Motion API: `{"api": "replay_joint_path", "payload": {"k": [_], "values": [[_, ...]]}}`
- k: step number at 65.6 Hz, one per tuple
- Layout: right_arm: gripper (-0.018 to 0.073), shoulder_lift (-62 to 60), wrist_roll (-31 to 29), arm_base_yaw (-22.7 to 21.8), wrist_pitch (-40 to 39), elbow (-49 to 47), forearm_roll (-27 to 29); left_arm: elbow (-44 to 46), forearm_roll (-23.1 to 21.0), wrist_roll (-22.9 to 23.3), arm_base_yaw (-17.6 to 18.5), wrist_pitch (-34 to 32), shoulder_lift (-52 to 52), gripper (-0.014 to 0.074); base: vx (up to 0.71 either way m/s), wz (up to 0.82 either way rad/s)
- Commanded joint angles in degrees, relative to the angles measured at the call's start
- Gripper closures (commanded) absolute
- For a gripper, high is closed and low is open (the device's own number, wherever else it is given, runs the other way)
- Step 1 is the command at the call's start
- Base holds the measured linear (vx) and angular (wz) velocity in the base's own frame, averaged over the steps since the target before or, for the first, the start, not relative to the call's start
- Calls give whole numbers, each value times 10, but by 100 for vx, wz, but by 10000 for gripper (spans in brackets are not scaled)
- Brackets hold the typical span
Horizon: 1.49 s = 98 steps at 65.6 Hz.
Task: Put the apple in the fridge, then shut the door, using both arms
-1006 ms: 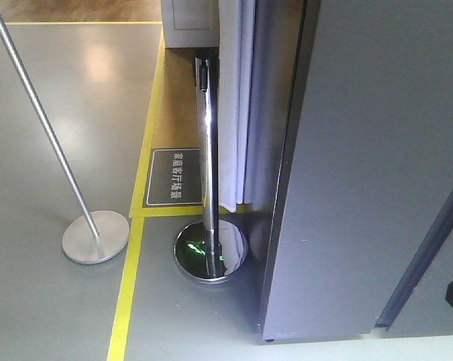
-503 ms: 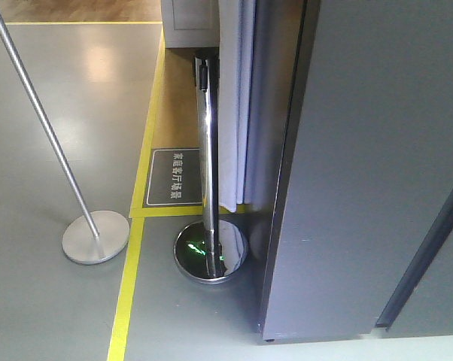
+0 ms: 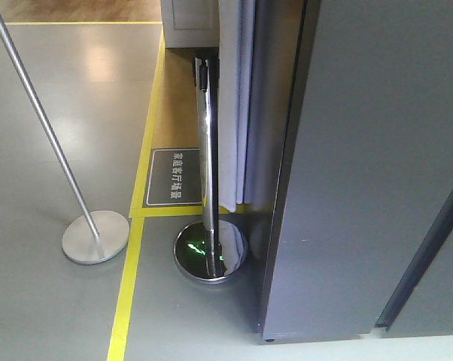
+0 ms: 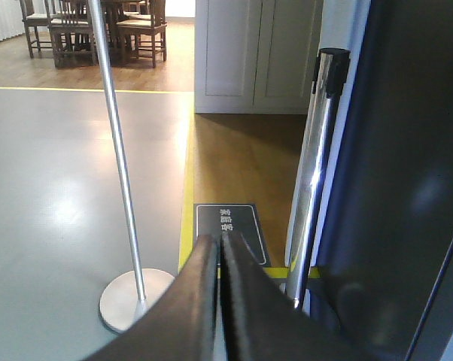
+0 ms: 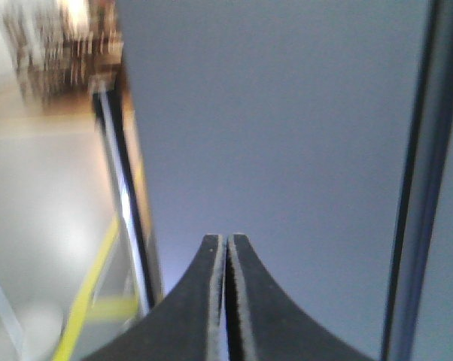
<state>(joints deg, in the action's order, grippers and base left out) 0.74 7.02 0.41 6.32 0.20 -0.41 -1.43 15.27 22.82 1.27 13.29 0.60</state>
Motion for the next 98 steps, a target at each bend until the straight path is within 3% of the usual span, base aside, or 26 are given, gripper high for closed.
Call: {"api": "replay_joint_path", "payload": {"k": [1, 11, 98], "values": [[562, -20, 56, 1, -88, 15, -58, 11, 2, 0, -1, -44, 9, 603, 0, 0], [562, -15, 57, 1, -76, 17, -78, 11, 2, 0, -1, -42, 8, 603, 0, 0], [562, -15, 47, 1, -73, 16, -77, 11, 2, 0, -1, -42, 8, 603, 0, 0]]}}
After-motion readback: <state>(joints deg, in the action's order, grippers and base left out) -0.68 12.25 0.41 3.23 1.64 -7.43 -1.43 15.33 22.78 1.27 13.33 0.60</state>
